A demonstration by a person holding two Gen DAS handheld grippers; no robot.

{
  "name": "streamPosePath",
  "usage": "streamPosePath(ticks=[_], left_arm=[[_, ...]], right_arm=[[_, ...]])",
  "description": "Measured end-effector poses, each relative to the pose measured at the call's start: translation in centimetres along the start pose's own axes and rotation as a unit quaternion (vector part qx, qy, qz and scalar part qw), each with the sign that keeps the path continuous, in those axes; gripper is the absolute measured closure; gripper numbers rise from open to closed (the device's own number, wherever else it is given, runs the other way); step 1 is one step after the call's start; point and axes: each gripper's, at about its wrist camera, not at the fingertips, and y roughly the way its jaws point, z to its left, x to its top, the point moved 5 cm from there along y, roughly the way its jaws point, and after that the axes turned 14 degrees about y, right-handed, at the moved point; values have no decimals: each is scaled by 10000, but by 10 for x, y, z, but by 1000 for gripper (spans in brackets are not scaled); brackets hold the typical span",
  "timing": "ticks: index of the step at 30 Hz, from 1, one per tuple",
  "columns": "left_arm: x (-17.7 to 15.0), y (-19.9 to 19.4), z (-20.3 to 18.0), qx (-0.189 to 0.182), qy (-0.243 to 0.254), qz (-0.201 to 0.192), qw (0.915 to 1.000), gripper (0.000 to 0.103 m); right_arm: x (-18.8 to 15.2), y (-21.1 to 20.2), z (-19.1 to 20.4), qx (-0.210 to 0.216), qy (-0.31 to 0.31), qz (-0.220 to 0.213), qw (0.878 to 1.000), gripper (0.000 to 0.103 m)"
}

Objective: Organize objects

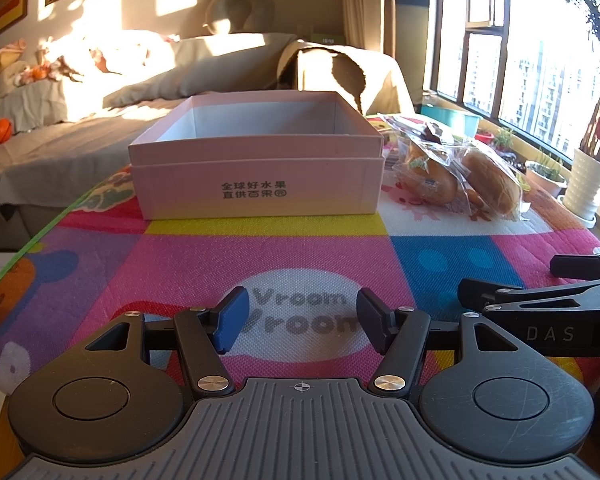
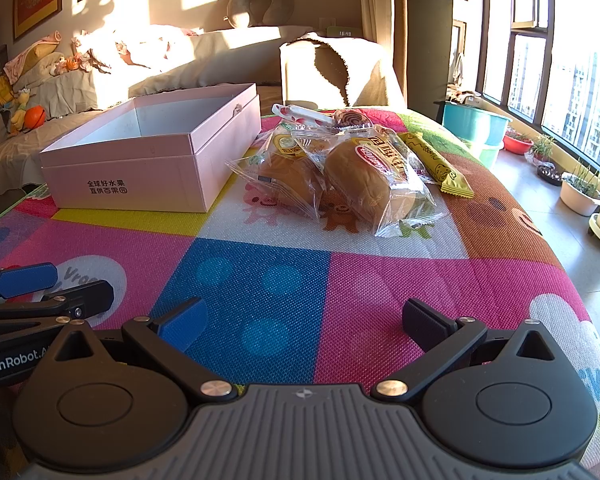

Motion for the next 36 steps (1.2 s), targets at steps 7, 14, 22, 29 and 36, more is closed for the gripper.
streamPosePath(ticks=[7,14,22,29,36], left_arm=[[4,-7,4,-159,-30,189,9997,39],[40,-36,43,-156,-129,-229,9995,39],[96,16,148,555,-422,-174,9974,41],[93,84,157,271,-690,293,9968,41],[82,101,143,181,-613,518,9966,57]], right_arm=[[8,0,-3,196,-214,534,9982,0],[14,1,-3,362,-610,1196,9903,0],[18,6,2,-30,-334,1408,9895,0],[26,10,4,-7,-415,1726,9841,0],[76,-16,9,144,-860,222,9959,0]])
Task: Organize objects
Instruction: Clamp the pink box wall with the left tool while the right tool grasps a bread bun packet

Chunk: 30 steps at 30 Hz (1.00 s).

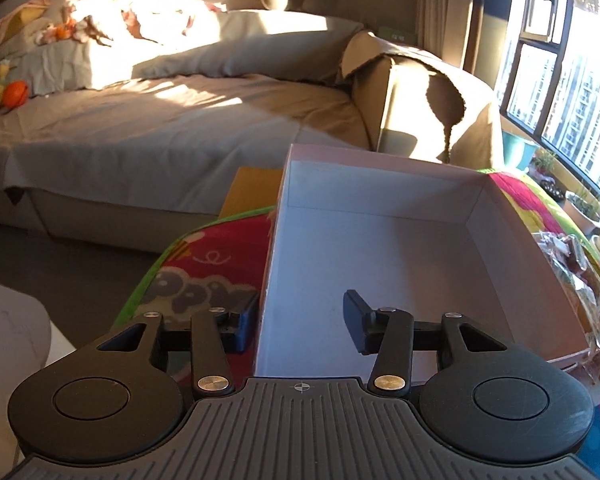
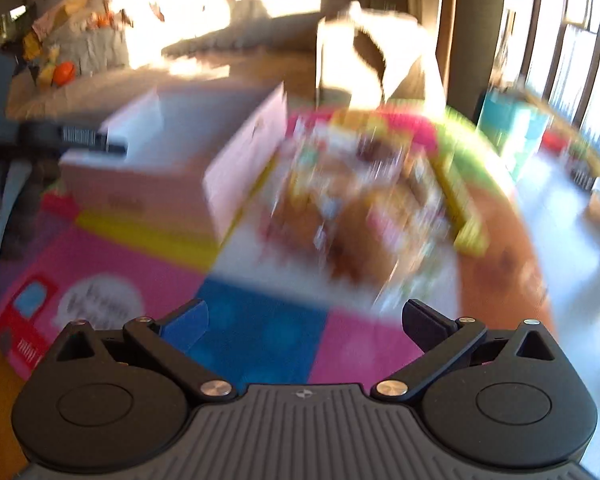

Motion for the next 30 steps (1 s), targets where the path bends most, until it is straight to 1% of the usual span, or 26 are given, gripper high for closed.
streamPosePath(ticks=[1,3,4,5,6,8,12,14,16,17,18,19,22,25,27,30], left_arm=[[-2,2,1,54,6,22,10000,63],[-5,4,4,157,-40,10,9999,72],[-6,3,8,172,-87,-21,9998,79],[-6,2,10,187,-110,-21,9998,83],[-5,3,11,122,-118,-24,9999,86],[-5,2,9,47,-41,-23,10000,87],[-6,-2,2,-19,261,-77,9996,87],[-7,-3,4,-106,277,-103,9995,88],[-8,-3,7,-193,205,-107,9995,90],[-9,-4,9,-215,152,-116,9996,90],[-10,-4,9,-215,114,-124,9996,90],[-10,-5,9,-200,99,-133,9997,91],[-9,-6,5,-94,174,-147,9997,91],[-7,-7,2,-38,272,-139,9995,91],[-8,-7,3,-67,249,-160,9995,91],[-8,-6,4,-83,206,-170,9996,91]], right_arm=[[6,0,-2,-36,-157,-171,9997,0],[15,5,-9,-67,-394,-308,9987,0],[17,11,-13,-84,-497,-316,9982,0],[19,19,-16,-97,-618,-290,9976,0],[20,27,-18,-118,-731,-266,9969,0],[22,42,-21,-97,-761,-183,9969,0],[24,68,-31,238,-225,187,9993,1],[25,75,-33,385,-35,311,9988,10],[26,71,-32,451,118,412,9981,28],[26,66,-31,409,142,438,9981,33],[27,59,-29,408,162,477,9979,45],[27,50,-27,458,198,508,9975,50],[34,22,-17,436,164,483,9977,52],[49,-1,-2,501,148,437,9977,52],[65,-13,10,741,301,433,9959,52],[102,-20,35,1291,616,381,9890,52]])
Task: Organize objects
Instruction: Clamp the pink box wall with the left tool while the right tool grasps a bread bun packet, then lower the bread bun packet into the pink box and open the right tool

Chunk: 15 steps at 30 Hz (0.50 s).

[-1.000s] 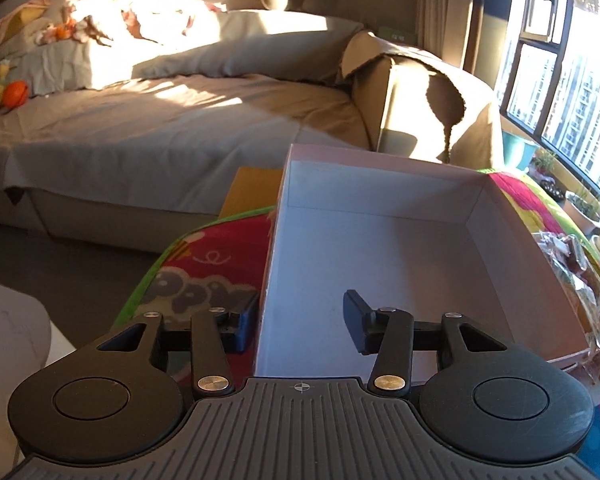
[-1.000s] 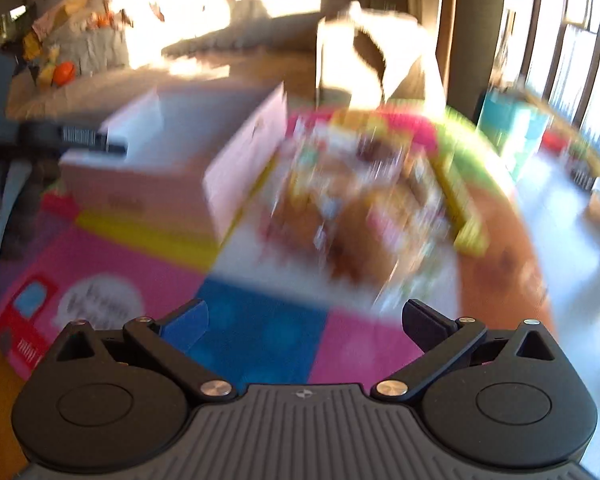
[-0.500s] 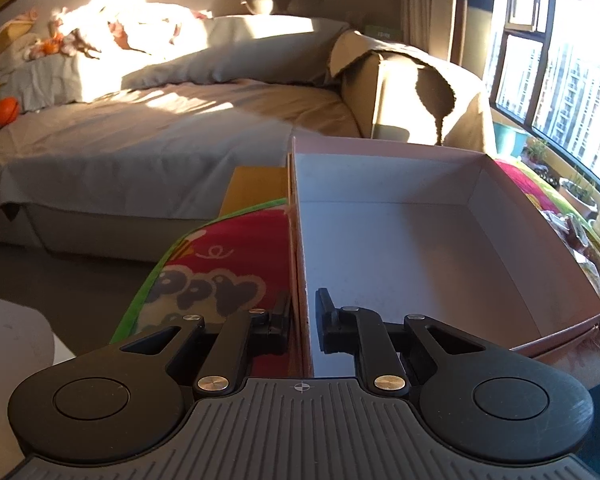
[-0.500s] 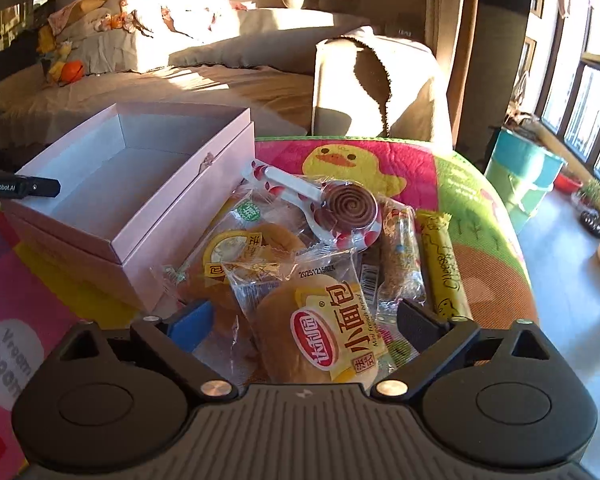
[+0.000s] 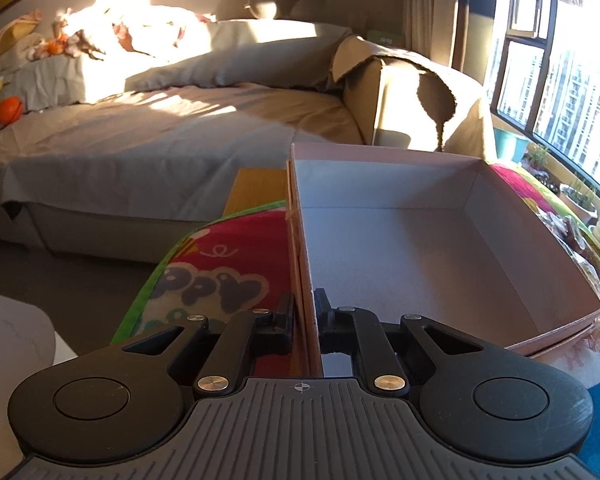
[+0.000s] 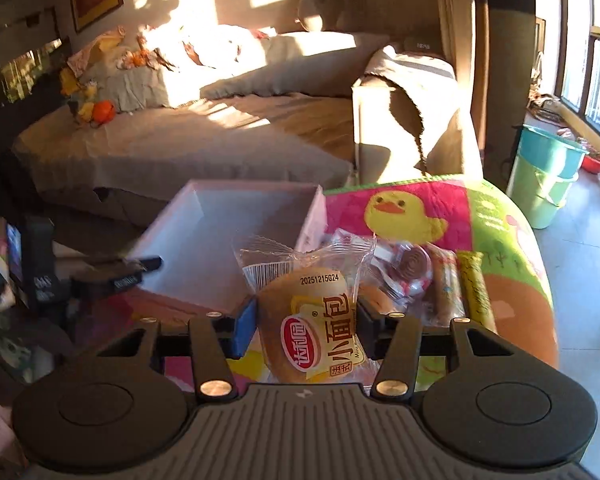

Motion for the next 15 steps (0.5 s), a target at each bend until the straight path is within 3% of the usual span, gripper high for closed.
streamPosePath(ticks=[5,6,7,12,15], left_arm=[[-2,-2,-1,45,-27,57,10000,91],[-2,-3,-1,56,-30,66,10000,91],[-3,-4,-1,59,-43,77,9999,91],[-7,-8,1,10,-96,46,9999,91],[-7,-8,1,37,-139,29,9999,91]], right_arm=[[60,47,61,1017,462,-85,9937,48],[68,60,68,972,517,-131,9938,36],[72,71,74,880,539,-217,9944,30],[62,83,68,650,322,-389,9966,29],[44,62,37,387,272,-638,9968,19]])
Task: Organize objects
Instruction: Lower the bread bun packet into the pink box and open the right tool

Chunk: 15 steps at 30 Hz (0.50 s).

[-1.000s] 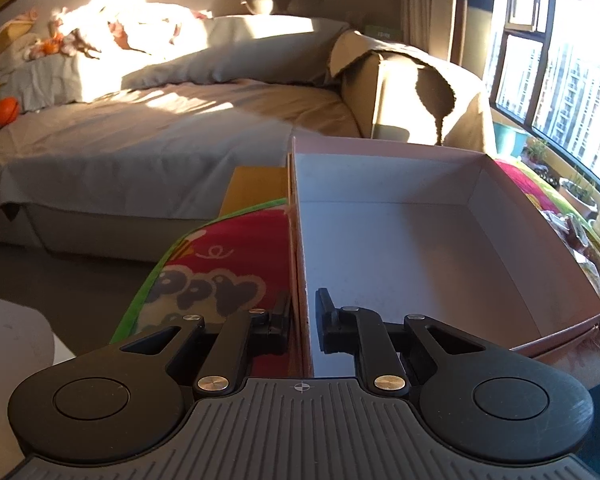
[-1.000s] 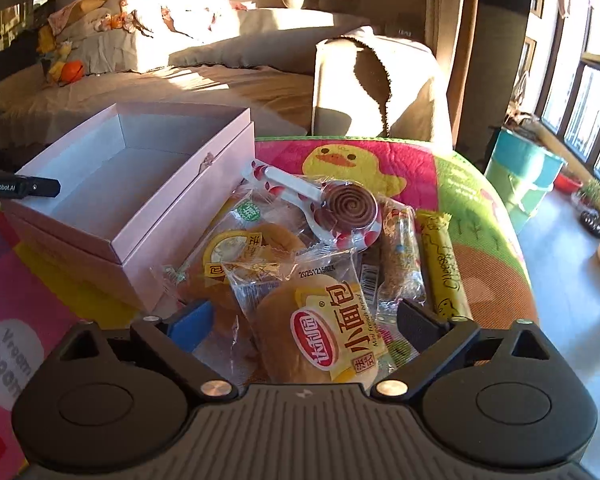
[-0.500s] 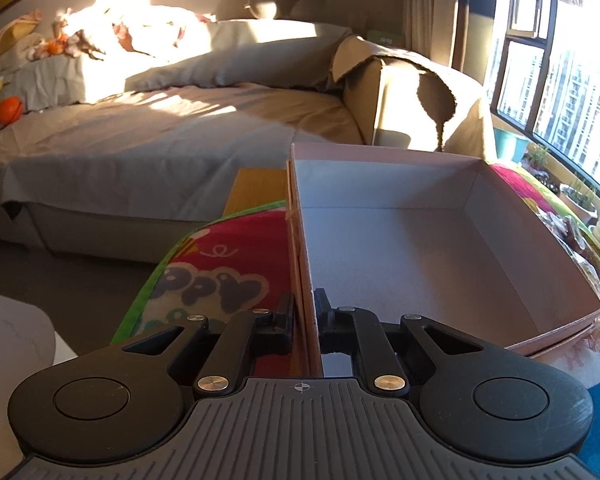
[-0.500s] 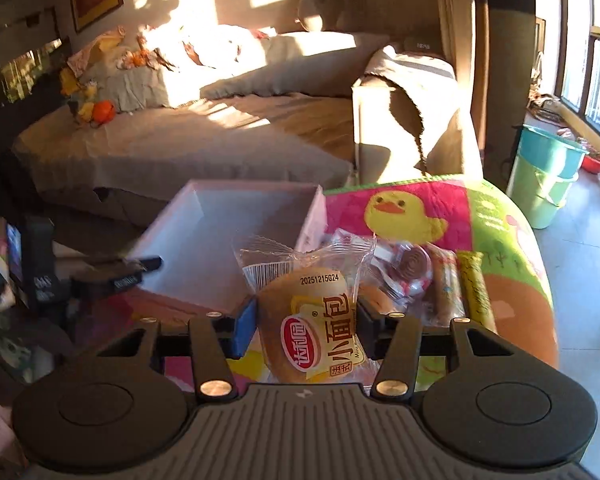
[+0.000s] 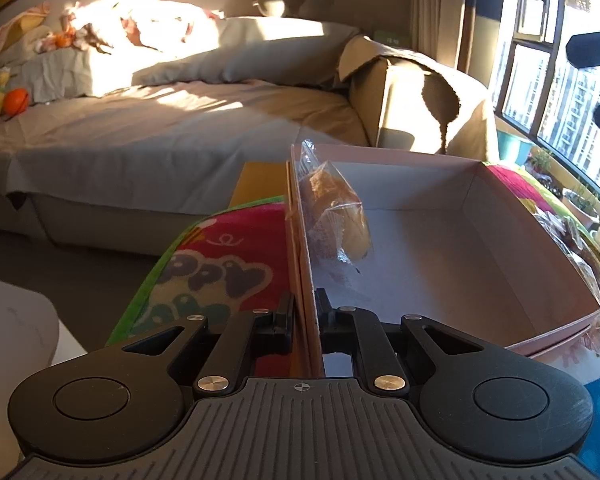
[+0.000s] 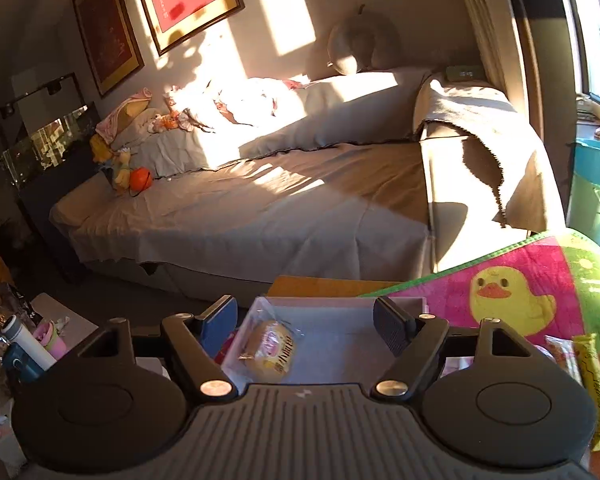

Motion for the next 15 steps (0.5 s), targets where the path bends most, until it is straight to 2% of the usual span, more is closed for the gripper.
streamPosePath(ticks=[4,8,11,15], left_arm=[[-1,0,1,-5,-83,-51,10000,91],[-2,-1,1,-8,-63,-73,10000,91],[-3,0,2,-24,-126,-82,9999,90],[-2,0,2,-25,-99,-67,9999,90]], right_arm=[[-32,-34,-37,-954,-747,-458,9916,5],[-73,-51,-71,-1527,-1099,-277,9817,1],[-96,-55,-91,-1772,-994,-111,9791,0],[-103,-50,-121,-1875,-428,25,9813,0]])
